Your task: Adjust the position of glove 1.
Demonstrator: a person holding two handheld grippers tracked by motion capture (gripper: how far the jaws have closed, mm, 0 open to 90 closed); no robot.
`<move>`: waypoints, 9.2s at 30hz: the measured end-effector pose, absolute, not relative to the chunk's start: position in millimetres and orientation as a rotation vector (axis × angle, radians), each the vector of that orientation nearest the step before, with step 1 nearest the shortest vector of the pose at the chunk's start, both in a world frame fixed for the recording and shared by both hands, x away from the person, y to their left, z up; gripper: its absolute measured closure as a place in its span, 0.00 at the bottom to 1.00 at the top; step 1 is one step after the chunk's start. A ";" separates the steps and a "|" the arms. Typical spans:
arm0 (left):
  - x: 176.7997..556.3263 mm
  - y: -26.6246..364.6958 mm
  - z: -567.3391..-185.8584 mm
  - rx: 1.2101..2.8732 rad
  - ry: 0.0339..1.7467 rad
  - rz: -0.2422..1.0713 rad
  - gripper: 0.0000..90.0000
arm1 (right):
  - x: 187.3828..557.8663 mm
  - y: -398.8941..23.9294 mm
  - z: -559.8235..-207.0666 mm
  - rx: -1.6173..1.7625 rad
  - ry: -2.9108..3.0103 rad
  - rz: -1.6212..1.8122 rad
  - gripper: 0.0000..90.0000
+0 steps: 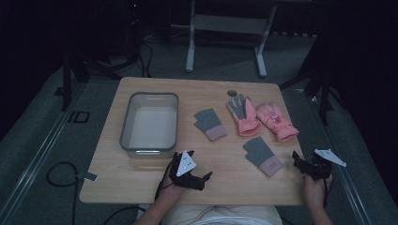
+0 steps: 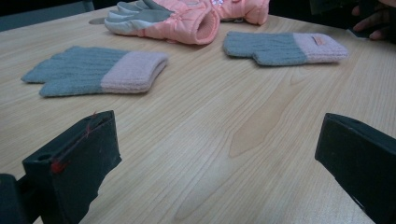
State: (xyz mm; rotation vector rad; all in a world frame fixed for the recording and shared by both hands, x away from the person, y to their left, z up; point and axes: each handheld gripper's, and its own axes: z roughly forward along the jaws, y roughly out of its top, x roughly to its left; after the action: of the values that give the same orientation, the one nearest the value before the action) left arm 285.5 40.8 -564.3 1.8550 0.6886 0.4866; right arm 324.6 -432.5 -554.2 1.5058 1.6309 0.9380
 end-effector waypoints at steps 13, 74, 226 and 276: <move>284.3 40.0 -564.3 1.861 0.680 0.494 0.00 | 326.3 -432.0 -554.3 1.508 1.659 0.931 0.17; 284.9 40.8 -564.1 1.861 0.662 0.465 0.00 | 442.7 -288.9 -457.1 1.204 2.135 1.046 0.18; 282.3 40.3 -564.4 1.855 0.643 0.491 0.00 | 386.1 -341.5 -539.8 1.011 2.560 0.900 0.79; 281.8 40.0 -564.3 1.863 0.636 0.497 0.00 | 330.5 -303.6 -539.2 1.712 2.047 0.839 0.87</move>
State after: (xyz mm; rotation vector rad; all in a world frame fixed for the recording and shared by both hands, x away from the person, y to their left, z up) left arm 281.8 40.0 -564.3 1.8631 0.6360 0.4971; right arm 330.5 -303.6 -539.2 1.7123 2.0467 0.8389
